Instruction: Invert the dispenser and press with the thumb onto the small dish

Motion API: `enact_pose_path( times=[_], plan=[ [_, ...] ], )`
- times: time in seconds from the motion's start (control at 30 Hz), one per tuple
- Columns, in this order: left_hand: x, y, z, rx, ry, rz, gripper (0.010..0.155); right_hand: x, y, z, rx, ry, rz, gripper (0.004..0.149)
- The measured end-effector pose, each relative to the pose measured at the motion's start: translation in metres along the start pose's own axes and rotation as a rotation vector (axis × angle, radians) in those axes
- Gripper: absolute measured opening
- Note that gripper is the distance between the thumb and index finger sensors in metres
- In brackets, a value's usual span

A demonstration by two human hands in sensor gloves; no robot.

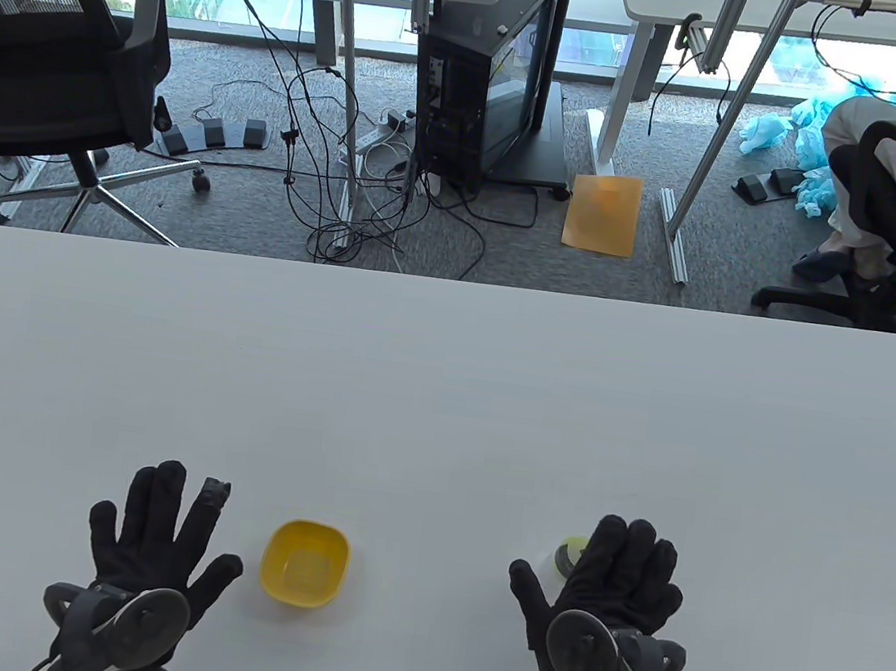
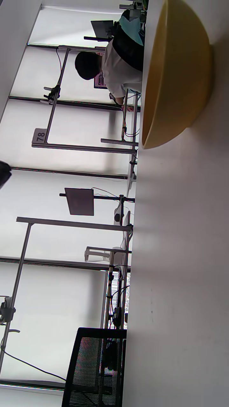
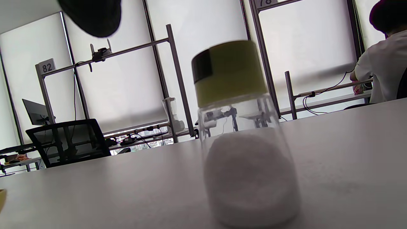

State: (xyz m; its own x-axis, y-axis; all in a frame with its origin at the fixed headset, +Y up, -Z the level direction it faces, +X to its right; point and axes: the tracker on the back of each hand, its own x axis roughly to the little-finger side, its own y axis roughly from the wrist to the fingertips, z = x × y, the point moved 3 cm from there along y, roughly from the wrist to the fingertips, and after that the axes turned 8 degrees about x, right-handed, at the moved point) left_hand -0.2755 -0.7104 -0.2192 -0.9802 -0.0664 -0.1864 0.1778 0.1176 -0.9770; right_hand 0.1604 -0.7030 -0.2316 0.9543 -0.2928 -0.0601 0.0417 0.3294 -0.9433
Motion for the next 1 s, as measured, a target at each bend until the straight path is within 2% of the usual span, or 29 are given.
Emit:
enact_pose_path(
  times=[0.13,0.23,0.37,0.47,0.53,0.7,0.8,0.83,0.87,1.0],
  plan=[
    [-0.001,0.001,0.001,0.011,0.004,0.001,0.077,0.017,0.003,-0.015,-0.061,0.102,-0.124,0.111],
    [0.0,0.002,0.003,0.022,0.008,0.0,0.077,0.026,0.006,-0.029,-0.137,0.165,-0.161,0.11],
    [-0.001,0.003,0.004,0.037,0.007,0.003,0.077,0.035,0.009,-0.036,-0.123,0.235,-0.177,0.107],
    [-0.003,0.003,0.005,0.042,0.009,0.01,0.077,0.042,0.011,-0.04,-0.049,0.337,-0.186,0.091],
    [-0.004,0.003,0.005,0.044,0.01,0.013,0.077,0.048,0.012,-0.044,0.01,0.387,-0.202,0.086],
    [-0.004,0.003,0.007,0.042,0.007,0.014,0.077,0.052,0.013,-0.043,0.107,0.388,-0.226,0.081],
    [-0.003,0.003,0.007,0.04,0.006,0.013,0.077,0.053,0.012,-0.04,0.158,0.39,-0.209,0.081],
    [-0.003,0.003,0.007,0.04,0.005,0.013,0.076,0.052,0.012,-0.037,0.205,0.412,-0.186,0.081],
    [-0.003,0.003,0.006,0.038,0.005,0.013,0.076,0.051,0.013,-0.034,0.259,0.485,-0.154,0.081],
    [-0.002,0.002,0.006,0.03,0.004,0.01,0.076,0.043,0.014,-0.026,0.311,0.751,-0.143,0.08]
  ],
)
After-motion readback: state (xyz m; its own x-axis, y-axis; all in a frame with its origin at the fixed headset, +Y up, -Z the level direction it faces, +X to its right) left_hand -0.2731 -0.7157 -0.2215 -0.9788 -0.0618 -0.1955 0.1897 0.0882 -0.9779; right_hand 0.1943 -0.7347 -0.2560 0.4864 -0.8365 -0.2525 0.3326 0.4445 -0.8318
